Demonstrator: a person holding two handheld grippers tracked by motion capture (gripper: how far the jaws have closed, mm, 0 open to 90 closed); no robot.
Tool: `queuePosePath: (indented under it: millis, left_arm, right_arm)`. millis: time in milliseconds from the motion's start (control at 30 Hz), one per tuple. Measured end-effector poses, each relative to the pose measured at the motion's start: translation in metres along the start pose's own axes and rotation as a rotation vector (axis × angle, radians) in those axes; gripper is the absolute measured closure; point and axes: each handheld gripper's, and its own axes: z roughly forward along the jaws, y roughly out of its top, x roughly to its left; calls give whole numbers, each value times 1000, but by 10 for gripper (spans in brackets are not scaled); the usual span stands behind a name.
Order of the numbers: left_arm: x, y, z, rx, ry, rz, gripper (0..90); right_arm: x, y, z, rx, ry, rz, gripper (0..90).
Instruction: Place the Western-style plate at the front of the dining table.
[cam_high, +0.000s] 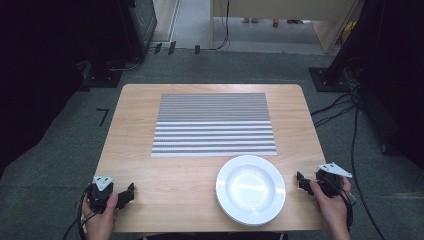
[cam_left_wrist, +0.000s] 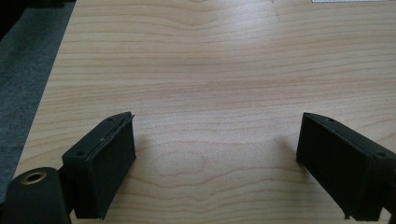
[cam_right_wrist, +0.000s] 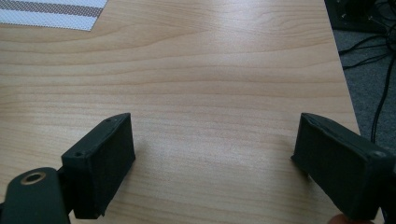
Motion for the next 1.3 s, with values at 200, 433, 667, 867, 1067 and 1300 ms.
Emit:
queuePosePath:
  millis: [200,433,667,867,1067,1300]
  left_arm:
    - [-7,2,-3,-30,-14,-12,130]
    - [-31,7,-6,-56,-74,28,130]
    - [-53,11,-3,-57,-114,83,130]
    - [-68,20,-3,-68,-147,91,130]
    - [-87,29,-4,-72,-182,118,130]
    - [-114,42,-3,-93,-225,143,130]
  right_arm:
    - [1,1,1,1,-5,7,114]
    - [2,1,2,1,-12,12,106]
    - [2,2,2,2,-15,12,102]
    - [4,2,3,3,-27,24,101]
    - [5,2,2,2,-37,31,101]
    - [7,2,3,1,-54,48,101]
